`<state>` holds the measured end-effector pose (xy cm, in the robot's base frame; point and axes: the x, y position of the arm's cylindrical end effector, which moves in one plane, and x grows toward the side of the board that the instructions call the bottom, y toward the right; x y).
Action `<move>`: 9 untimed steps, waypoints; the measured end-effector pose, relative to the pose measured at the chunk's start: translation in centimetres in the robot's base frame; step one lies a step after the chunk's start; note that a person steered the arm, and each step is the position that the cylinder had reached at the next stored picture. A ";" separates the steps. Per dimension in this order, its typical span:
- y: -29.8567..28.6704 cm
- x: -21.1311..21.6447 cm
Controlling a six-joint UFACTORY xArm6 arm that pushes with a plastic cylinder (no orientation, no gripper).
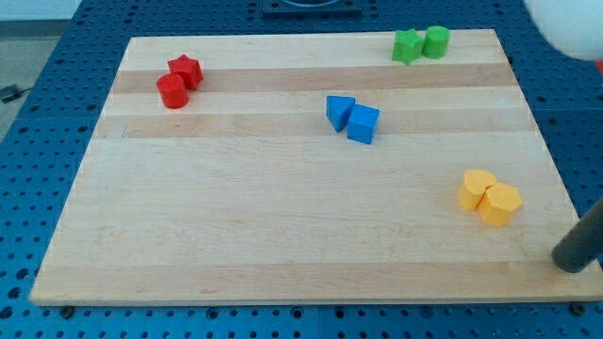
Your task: Push the yellow blocks diagonally below to the blue blocks
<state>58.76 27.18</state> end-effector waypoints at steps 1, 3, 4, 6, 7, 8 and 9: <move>0.1 -2.5; -8.3 -4.0; -11.5 -4.0; -3.0 -2.9; -1.2 -3.7; -3.2 -6.0; -4.4 -7.1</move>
<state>51.69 22.75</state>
